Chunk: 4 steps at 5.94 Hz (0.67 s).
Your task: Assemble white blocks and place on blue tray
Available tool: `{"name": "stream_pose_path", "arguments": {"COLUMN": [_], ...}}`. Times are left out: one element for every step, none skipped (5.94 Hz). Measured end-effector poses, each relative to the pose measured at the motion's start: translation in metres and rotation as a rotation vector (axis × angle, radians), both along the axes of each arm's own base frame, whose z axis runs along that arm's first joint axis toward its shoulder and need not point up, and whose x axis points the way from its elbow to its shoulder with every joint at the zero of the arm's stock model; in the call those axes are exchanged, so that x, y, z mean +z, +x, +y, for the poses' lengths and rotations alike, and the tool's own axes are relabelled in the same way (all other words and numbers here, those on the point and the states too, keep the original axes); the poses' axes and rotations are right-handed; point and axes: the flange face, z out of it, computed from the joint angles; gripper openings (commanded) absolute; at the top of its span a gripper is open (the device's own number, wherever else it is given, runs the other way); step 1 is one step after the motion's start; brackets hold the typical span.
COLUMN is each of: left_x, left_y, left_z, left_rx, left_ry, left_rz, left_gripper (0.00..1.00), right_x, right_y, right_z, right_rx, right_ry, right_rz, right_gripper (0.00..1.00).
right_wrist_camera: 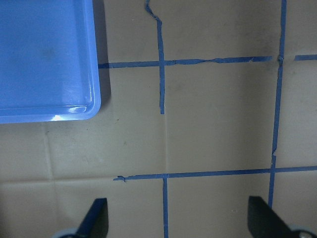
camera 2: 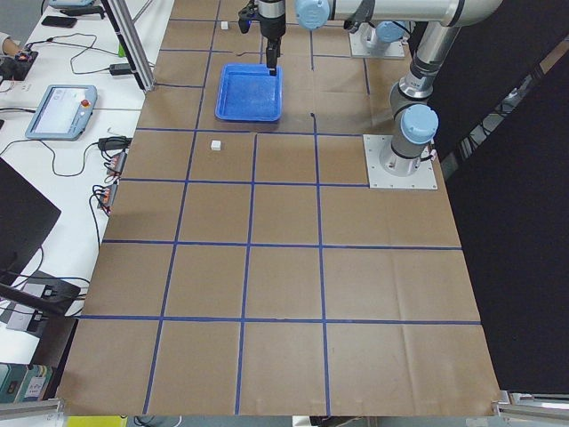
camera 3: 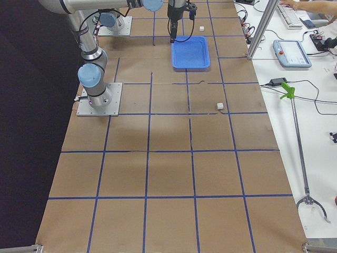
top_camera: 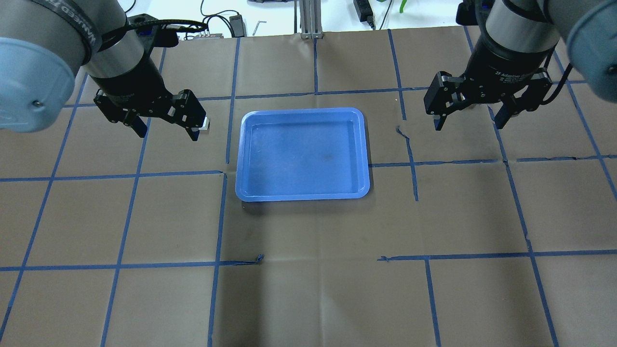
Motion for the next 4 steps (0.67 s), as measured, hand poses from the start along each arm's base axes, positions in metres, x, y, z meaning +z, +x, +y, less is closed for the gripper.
{"name": "stream_pose_path", "arguments": {"left_x": [0.003,0.003,-0.008,-0.039], "left_y": [-0.001,0.004,0.018,0.038], "left_z": [0.002,-0.001,-0.017,-0.048], "left_rx": [-0.001,0.009,0.032,0.058], "left_ry": [-0.003,-0.005,0.011,0.034], "left_rz": [0.004,0.006,0.004,0.001], "left_gripper": [1.0,0.99,0.99,0.99], "right_x": [0.0,0.001,0.001,0.001], "right_y": [0.0,0.0,0.0,0.0], "right_z": [0.0,0.001,0.002,0.002], "right_rx": [-0.001,-0.001,-0.001,-0.001], "right_ry": [-0.002,-0.003,-0.004,-0.002], "right_rz": [0.0,-0.003,-0.004,-0.005], "right_gripper": [1.0,1.0,1.0,1.0]}}
